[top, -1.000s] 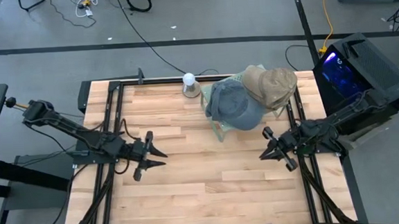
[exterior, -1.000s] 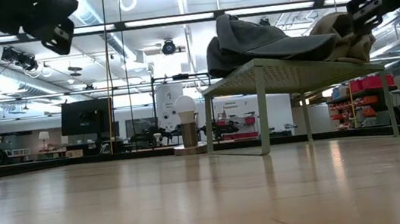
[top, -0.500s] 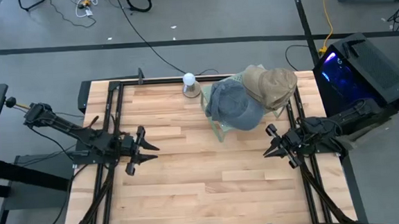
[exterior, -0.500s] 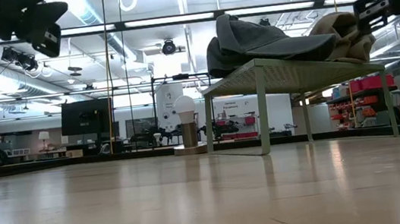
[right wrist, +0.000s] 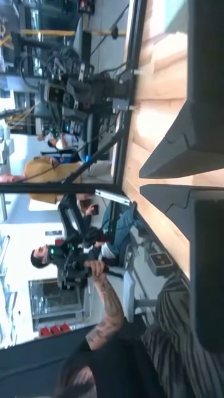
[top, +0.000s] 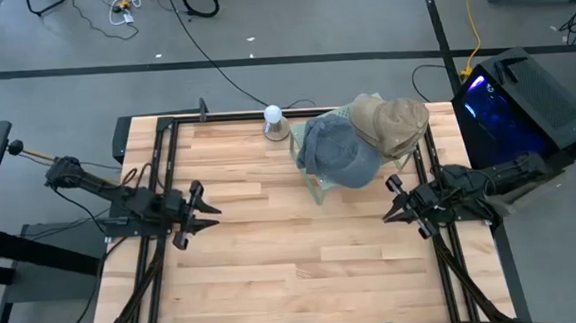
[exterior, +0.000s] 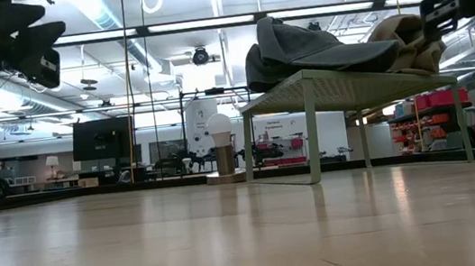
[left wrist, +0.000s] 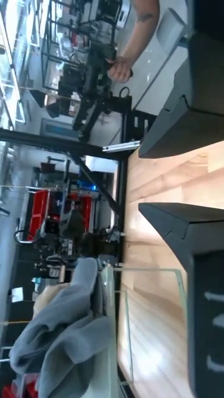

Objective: Stack caps on shelf
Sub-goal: Return to Home Position

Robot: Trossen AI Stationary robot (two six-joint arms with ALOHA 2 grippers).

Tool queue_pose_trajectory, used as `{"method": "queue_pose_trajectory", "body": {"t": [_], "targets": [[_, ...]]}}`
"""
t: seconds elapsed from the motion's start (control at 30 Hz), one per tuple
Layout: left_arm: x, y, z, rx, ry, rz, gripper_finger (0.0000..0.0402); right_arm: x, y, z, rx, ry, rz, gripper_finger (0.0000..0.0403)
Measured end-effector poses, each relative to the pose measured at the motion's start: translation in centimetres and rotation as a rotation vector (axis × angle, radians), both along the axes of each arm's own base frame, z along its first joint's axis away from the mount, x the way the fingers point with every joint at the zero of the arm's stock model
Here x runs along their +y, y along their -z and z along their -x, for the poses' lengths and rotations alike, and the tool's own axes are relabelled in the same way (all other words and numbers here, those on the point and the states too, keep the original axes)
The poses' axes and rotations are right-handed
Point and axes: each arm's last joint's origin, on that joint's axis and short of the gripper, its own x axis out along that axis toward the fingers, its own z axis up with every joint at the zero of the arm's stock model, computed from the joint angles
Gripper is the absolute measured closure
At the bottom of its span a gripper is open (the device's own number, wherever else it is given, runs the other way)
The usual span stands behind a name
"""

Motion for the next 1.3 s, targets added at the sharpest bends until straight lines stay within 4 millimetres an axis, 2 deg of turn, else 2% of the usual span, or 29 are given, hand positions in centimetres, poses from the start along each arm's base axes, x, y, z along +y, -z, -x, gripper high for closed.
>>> {"method": "queue_pose_trajectory", "body": {"t": [0.43, 0.73, 1.1, 1.3], "targets": [[1.8, -0.3, 0.6, -0.049, -0.059, -0.019, 0.0271, -0.7, 0.4, -0.2, 0.034, 0.039, 0.021, 0.0374], [3.6, 0.7, 0.3, 0.051, -0.09, -0.056, 0.0271, -0.8, 0.6, -0.2, 0.026, 0.003, 0.074, 0.0374], [4.5, 1.9, 0.3, 0.177, -0.268, -0.012, 0.0271, -1.4, 1.4, -0.4, 0.146, 0.216, 0.025, 0.0374], [4.4, 2.1, 0.2, 0.196, -0.233, -0.043, 0.0271, -1.4, 1.6, -0.4, 0.164, 0.215, 0.031, 0.0374]]}}
